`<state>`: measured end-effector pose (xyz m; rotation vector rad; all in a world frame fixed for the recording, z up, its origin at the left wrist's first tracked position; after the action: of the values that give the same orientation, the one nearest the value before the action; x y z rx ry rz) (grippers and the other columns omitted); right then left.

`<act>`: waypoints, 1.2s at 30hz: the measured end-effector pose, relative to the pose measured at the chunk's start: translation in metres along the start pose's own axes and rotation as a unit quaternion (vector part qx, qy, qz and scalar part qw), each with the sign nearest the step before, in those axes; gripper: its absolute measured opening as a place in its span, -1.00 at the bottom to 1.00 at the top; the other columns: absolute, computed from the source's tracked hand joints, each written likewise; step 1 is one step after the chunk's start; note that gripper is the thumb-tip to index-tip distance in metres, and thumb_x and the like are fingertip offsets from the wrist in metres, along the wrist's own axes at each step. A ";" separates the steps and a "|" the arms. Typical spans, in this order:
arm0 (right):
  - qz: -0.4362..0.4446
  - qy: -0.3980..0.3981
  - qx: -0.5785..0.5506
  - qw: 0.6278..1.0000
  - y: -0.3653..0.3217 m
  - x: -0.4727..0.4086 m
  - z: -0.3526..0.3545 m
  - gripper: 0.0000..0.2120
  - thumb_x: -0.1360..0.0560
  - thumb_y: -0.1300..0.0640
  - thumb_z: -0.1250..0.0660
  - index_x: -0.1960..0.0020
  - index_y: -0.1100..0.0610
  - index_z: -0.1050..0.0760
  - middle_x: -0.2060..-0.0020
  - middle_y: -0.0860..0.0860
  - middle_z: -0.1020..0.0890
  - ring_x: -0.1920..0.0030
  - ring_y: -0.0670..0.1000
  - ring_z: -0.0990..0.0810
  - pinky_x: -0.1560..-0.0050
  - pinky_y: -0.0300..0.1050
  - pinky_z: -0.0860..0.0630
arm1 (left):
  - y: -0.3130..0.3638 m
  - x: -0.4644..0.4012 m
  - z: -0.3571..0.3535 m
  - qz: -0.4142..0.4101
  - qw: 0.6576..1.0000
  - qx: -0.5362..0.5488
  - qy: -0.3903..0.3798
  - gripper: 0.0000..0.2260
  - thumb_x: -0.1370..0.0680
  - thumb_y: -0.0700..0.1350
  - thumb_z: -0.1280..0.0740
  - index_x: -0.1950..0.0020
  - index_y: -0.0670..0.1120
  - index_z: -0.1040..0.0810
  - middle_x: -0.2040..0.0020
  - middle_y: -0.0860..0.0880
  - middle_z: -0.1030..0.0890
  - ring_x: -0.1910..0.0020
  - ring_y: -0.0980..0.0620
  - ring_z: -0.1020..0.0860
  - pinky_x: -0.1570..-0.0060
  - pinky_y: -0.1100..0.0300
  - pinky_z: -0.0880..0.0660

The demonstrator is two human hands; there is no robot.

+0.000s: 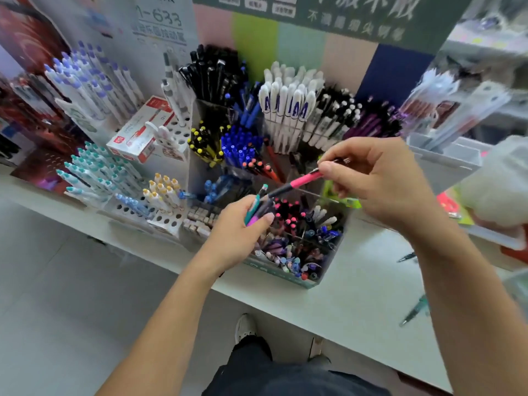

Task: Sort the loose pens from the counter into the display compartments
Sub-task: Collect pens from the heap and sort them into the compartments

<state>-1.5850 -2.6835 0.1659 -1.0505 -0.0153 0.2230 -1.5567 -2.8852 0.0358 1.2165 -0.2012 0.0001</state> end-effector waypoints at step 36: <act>-0.132 -0.032 -0.185 0.973 0.036 0.022 -0.050 -0.93 -0.48 0.22 -0.51 0.14 0.21 -0.66 0.42 -0.05 -0.53 0.49 -0.20 -0.37 0.42 -0.39 -0.30 | 0.039 0.023 -0.038 0.047 0.972 0.185 -0.138 -0.82 -0.66 -0.28 -0.26 -0.24 -0.27 -0.36 0.33 0.03 -0.38 0.43 0.09 -0.31 0.48 0.27 -0.26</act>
<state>-1.5641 -2.7055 0.1082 -1.3982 -0.2618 0.0094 -1.5324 -2.8384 0.0625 1.5766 -0.5208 -0.0511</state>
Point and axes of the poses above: each hand's wrist, its own x-axis away from the middle knuckle, its own z-axis out of the back of the hand, y = z × x, the point moved 7 cm from there along -x, towards the middle knuckle
